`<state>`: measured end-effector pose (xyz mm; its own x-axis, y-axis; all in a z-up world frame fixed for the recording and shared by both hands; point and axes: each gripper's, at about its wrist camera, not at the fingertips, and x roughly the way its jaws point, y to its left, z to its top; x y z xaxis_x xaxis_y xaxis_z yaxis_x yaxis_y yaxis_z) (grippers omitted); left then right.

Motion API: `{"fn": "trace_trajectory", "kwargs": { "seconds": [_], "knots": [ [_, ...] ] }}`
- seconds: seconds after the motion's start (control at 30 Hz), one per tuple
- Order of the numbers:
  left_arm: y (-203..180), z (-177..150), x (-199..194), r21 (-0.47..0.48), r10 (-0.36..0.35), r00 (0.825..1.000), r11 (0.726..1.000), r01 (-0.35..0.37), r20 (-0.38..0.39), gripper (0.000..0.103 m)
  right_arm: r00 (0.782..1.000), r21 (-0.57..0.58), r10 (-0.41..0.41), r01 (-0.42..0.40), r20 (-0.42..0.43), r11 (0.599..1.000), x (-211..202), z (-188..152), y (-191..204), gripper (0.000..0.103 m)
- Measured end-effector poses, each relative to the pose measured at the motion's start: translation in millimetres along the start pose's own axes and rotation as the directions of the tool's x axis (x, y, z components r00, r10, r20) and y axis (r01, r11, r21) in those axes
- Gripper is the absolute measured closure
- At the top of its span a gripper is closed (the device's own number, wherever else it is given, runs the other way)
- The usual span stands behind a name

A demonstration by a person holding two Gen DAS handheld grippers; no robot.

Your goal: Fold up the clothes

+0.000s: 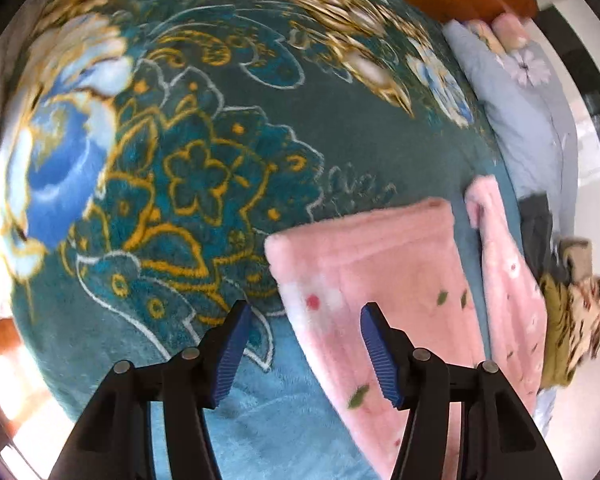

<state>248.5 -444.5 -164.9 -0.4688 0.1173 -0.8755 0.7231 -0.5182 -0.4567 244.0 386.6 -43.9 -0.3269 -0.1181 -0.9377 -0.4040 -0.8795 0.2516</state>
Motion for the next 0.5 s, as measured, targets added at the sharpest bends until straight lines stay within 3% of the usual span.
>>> {"fn": "trace_trajectory", "kwargs": {
  "seconds": [0.13,0.23,0.33,0.4,0.5],
  "knots": [
    [7.7,-1.4,-0.7,-0.077,-0.031,0.999,0.996,0.033,0.026,0.044,1.000,0.182,0.022,-0.019,-0.013,0.983,1.8,-42.2,-57.4,0.050],
    [13.0,-2.4,-1.5,-0.126,-0.048,0.998,0.991,0.052,0.037,0.051,0.996,0.346,0.085,-0.080,0.000,0.935,17.3,-62.8,-90.2,0.050],
    [18.3,-3.4,-2.3,-0.175,-0.064,0.997,0.982,0.072,0.049,0.072,0.988,0.459,0.147,-0.149,0.040,0.876,34.9,-74.1,-106.2,0.050],
    [22.7,-3.0,-0.8,-0.205,-0.079,0.996,0.975,0.087,0.047,0.094,0.983,0.511,0.171,-0.180,0.064,0.840,43.5,-79.1,-109.9,0.050],
    [27.7,-5.9,-4.0,-0.237,-0.099,0.994,0.966,0.107,0.047,0.097,0.977,0.547,0.191,-0.210,0.093,0.810,47.8,-80.1,-109.1,0.050]
  ]
}}
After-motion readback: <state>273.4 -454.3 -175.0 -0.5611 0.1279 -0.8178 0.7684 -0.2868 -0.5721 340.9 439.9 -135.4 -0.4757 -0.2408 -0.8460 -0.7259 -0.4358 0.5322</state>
